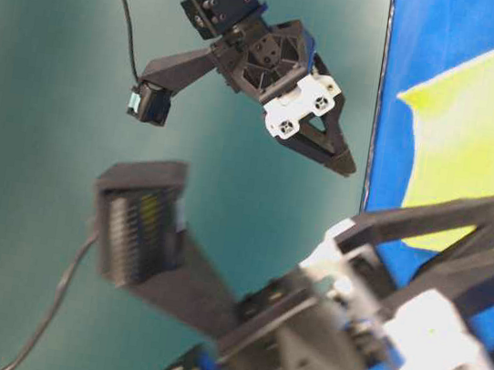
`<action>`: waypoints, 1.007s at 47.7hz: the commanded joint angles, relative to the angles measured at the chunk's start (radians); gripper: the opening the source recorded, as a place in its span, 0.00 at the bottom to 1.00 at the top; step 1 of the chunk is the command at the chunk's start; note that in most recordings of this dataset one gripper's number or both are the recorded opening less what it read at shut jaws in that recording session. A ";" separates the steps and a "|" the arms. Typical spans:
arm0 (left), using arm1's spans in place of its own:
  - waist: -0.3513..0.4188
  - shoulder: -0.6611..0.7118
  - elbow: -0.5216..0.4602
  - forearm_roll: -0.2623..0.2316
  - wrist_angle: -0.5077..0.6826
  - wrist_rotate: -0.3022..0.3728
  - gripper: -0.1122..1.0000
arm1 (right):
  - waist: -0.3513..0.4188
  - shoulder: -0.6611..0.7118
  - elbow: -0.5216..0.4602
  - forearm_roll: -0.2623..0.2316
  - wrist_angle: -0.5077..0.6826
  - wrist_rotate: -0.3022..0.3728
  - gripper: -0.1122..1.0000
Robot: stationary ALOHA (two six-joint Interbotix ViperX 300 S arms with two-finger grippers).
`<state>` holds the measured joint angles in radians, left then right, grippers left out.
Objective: Fold the yellow towel.
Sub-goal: 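Lay the strip down vertically and open both grippers, then retract both grippers outward away from the towel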
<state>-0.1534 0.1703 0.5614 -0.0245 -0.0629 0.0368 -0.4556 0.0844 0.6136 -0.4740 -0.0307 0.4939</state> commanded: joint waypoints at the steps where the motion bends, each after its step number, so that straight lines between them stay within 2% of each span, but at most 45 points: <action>1: 0.000 -0.078 0.005 -0.002 0.023 0.003 0.83 | -0.002 -0.032 -0.015 0.003 0.011 0.002 0.64; 11: 0.000 -0.221 0.075 0.000 0.098 0.003 0.79 | -0.002 -0.153 0.029 0.003 0.048 0.003 0.64; 21: 0.028 -0.374 0.155 0.000 0.092 0.008 0.78 | 0.015 -0.360 0.152 0.023 0.049 0.011 0.64; 33: 0.109 -0.580 0.310 0.000 -0.041 0.008 0.78 | 0.091 -0.640 0.337 0.060 0.021 0.037 0.64; 39: 0.150 -0.681 0.391 0.000 -0.091 0.006 0.78 | 0.132 -0.762 0.422 0.063 0.020 0.061 0.64; 48: 0.183 -0.798 0.503 0.000 -0.166 0.002 0.78 | 0.143 -0.842 0.525 0.067 0.006 0.101 0.64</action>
<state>0.0199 -0.5952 1.0492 -0.0245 -0.1948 0.0414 -0.3114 -0.7424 1.1244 -0.4096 -0.0092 0.5906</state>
